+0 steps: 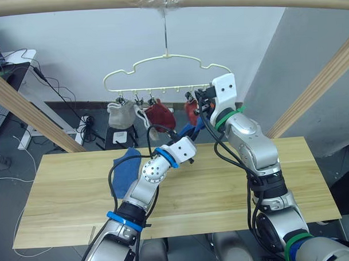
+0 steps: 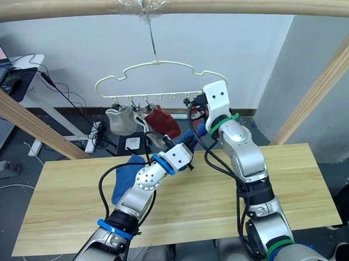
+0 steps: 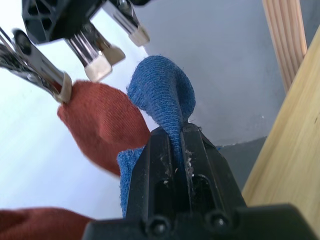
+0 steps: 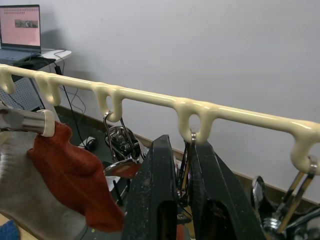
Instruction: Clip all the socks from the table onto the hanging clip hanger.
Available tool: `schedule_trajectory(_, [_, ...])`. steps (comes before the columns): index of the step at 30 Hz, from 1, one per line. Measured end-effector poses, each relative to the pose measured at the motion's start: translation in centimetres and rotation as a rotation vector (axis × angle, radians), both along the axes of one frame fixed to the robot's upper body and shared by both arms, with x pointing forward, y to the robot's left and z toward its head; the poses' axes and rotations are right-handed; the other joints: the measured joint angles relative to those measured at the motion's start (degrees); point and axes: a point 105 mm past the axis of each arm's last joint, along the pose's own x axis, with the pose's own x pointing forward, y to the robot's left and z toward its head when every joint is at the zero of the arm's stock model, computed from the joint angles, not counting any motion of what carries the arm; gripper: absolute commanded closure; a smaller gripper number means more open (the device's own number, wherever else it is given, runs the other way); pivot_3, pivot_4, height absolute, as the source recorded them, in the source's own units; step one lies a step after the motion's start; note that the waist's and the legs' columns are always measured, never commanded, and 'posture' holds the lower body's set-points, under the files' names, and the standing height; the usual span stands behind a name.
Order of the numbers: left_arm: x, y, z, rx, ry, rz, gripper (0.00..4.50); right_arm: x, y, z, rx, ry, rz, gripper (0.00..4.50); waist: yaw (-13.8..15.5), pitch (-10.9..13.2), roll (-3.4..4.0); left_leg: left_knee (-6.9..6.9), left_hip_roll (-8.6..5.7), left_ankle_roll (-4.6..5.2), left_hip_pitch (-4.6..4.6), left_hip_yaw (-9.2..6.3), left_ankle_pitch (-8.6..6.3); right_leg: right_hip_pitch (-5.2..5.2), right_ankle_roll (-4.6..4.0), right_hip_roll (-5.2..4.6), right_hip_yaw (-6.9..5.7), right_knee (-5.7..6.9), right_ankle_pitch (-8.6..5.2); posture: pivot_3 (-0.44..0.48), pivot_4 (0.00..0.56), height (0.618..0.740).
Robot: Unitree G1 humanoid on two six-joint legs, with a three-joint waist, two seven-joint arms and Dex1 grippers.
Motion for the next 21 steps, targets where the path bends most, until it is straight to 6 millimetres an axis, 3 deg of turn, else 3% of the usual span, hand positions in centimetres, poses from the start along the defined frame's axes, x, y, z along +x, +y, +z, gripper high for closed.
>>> schedule_trajectory(11, [1.2,0.1,1.5,-0.001,-0.035,0.012,4.50,-0.1,0.0,0.0,-0.003,0.010,0.001,4.49,0.0,0.0,0.00,0.00,-0.01,0.00,-0.01,0.00,0.00,0.00,0.00,0.00,0.00,-0.01,0.00,-0.128,0.248,0.740])
schedule_trajectory(21, [1.7,0.2,0.8,0.024,0.009,0.011,4.50,-0.1,0.1,-0.1,-0.002,0.021,0.003,4.49,-0.1,0.0,0.00,0.00,-0.01,0.00,0.00,0.00,0.00,0.00,0.00,0.00,-0.01,0.00,0.00,-0.129,0.246,0.740])
